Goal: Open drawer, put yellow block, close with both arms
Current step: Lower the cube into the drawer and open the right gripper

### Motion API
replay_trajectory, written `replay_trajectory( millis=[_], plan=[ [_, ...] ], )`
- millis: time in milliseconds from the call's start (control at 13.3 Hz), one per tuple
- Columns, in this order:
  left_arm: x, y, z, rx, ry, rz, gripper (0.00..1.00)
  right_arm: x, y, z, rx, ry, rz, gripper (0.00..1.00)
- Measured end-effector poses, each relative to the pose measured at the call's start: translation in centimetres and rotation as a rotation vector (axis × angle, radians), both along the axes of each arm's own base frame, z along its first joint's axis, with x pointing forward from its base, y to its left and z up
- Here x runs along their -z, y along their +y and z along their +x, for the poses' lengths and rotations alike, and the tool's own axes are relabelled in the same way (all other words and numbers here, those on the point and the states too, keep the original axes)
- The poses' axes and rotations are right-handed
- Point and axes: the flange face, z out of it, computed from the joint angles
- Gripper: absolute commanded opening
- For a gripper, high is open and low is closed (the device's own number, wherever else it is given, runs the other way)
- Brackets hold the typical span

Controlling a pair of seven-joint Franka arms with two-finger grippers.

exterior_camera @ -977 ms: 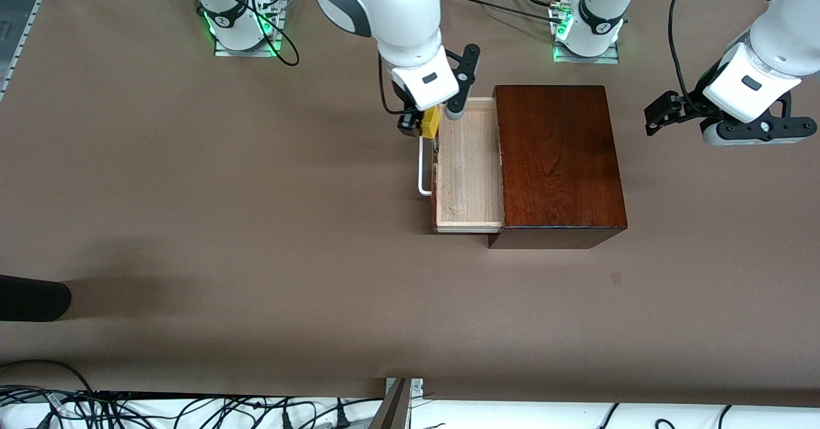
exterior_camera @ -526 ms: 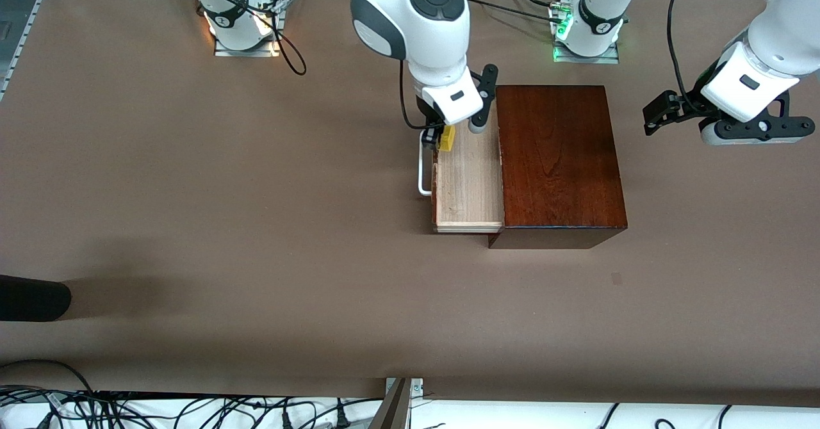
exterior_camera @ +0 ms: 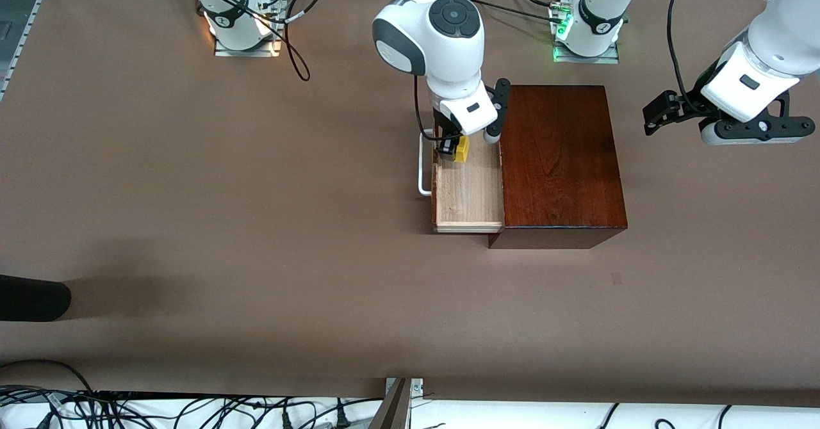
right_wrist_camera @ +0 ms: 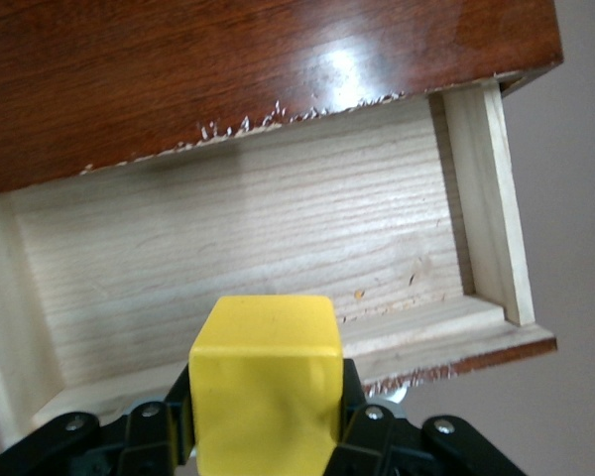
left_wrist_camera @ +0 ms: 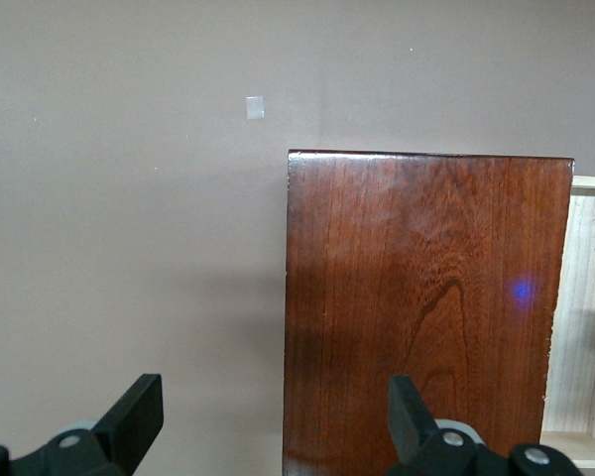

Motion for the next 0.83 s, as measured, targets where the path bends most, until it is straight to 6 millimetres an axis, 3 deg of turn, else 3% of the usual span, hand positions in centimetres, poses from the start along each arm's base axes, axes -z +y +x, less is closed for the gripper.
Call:
replay_trajectory(
  millis=[601,827],
  plan=[
    [0.0,0.0,0.0,0.0,0.0,0.0,1.0,5.8,1.7,0.5,-0.024,-0.049,0.01,0.09],
    [0.0,0.0,0.0,0.0,0.0,0.0,1.0,6.5,2.0,0.1,-0.031,-0.047,0.006,0.2]
  ],
)
